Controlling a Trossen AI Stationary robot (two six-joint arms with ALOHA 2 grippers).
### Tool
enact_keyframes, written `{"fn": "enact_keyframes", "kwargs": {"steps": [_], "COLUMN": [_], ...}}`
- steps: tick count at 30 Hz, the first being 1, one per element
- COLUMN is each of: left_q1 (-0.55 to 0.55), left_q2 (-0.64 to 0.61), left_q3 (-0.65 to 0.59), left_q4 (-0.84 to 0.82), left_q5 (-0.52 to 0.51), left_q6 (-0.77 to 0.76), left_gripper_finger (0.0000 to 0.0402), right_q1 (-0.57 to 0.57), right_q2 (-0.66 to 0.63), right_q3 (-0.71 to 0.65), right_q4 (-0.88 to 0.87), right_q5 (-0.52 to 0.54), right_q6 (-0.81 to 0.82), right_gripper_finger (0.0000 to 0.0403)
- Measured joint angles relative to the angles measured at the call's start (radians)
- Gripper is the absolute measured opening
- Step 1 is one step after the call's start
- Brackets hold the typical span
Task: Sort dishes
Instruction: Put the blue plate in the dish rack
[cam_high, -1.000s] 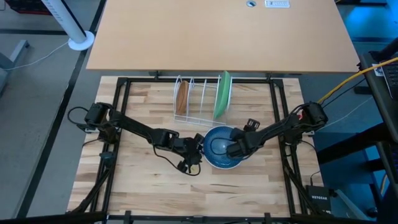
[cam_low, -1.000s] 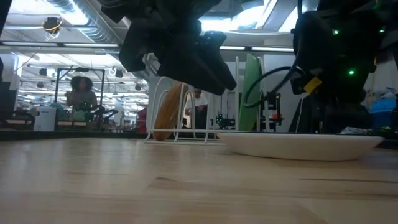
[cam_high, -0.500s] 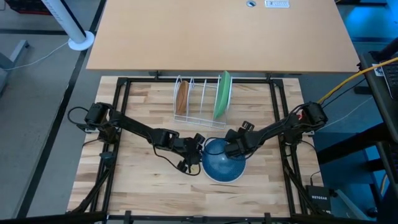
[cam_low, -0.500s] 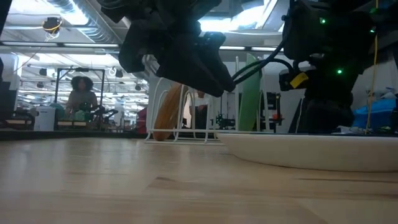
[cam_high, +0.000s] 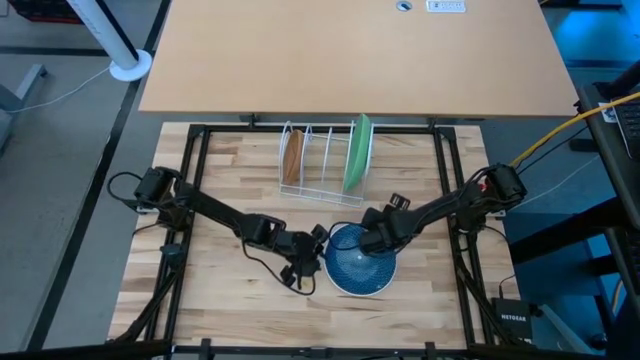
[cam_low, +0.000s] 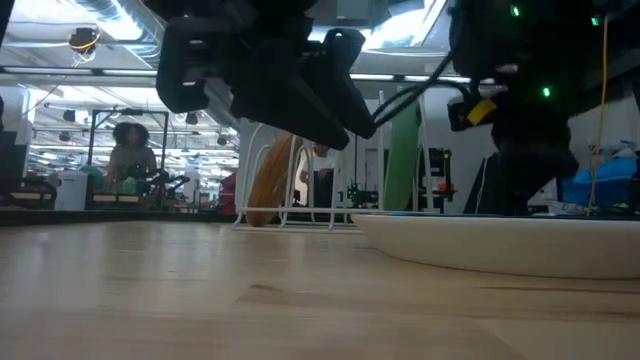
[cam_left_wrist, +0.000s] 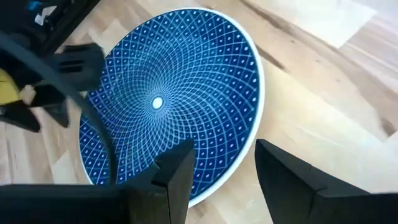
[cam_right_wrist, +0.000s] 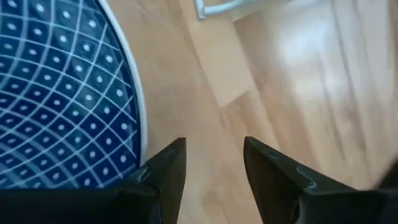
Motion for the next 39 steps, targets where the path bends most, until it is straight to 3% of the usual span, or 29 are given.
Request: {"fn": "enact_keyframes", "kwargs": {"steps": [6,10,16,21,28,39], "left_q1": [-0.002,0.002,0.003,0.003,0.003,0.002], "left_q2": [0.000,0.000,0.000,0.021,0.090,0.142], "left_q3": [0.000,0.000,0.000,0.001,0.001,0.000], "left_q4": [0.000,0.000,0.001,0.008,0.056,0.075], "left_q5": [0.000,0.000,0.000,0.000,-0.002,-0.041], "left_q6": [-0.015,-0.034,-0.019,-0.014,0.035,0.089], "left_gripper_finger": [0.0159,0.0159,0.0159,0.0159,0.0159,0.0159], "right_q1": [0.037,0.102,0.217,0.272,0.281,0.281], "right_q2": [-0.002,-0.002,-0.003,-0.003,0.021,0.095], "right_q3": [0.137,0.198,0.165,0.082,-0.027,-0.048], "right_q4": [-0.167,-0.188,-0.178,-0.015,0.304,0.474], "right_q5": [-0.071,-0.175,-0.207,-0.204,-0.196,-0.096], "right_q6": [0.020,0.051,0.242,0.338,0.342,0.316], "right_gripper_finger": [0.0166,0.0166,0.0166,0.0166,0.0166,0.0165]}}
